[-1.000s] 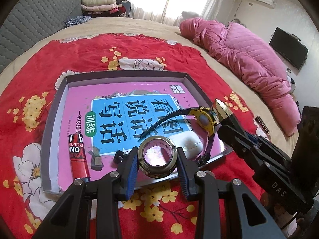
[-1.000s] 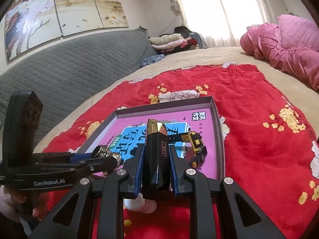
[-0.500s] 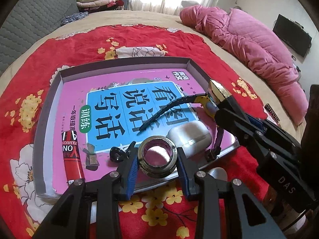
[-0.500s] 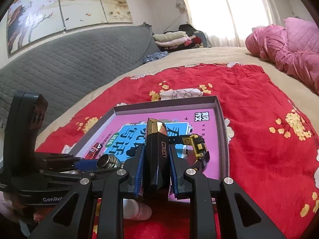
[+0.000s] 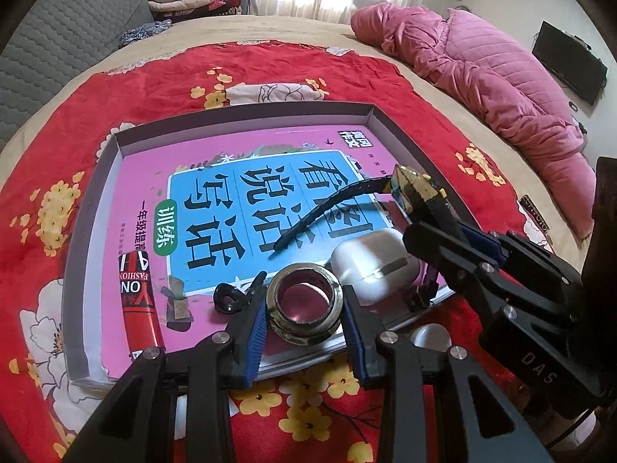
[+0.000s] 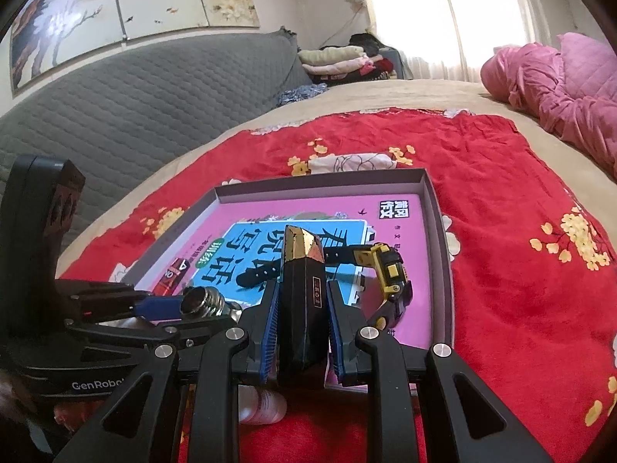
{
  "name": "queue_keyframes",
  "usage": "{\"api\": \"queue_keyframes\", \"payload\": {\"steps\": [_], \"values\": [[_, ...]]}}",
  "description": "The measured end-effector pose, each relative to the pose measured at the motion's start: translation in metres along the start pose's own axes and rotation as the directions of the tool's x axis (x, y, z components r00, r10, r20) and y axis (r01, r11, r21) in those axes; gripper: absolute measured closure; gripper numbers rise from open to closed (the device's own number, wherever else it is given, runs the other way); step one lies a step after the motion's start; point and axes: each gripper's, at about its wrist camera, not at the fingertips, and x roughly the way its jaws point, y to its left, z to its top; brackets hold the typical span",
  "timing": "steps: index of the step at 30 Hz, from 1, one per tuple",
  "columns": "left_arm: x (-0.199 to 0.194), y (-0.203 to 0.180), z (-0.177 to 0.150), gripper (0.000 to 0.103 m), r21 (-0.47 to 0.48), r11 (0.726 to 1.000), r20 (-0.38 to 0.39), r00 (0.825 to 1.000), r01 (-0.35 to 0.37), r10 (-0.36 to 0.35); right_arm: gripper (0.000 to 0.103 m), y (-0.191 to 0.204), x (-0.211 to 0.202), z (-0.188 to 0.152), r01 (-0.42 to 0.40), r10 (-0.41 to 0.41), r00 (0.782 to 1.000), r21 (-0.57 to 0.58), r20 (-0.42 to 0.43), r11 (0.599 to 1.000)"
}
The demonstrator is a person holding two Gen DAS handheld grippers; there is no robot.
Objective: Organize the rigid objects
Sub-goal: 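Carry the black object into the box with the right tool while the left tool carries the jar, then lower the black object into the box beside the watch and open the right tool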
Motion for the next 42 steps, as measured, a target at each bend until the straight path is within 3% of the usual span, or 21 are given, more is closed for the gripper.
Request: {"api": "queue_keyframes", "payload": {"steps": [42], "values": [[0.0064, 0.0041, 0.0038, 0.066, -0.018, 1.0, -0.003, 1.0, -0.021, 0.021, 0.077, -0.0003, 0.008, -0.0073, 0.037, -0.038, 0.998, -0.023, -0.045, 0.999]]}}
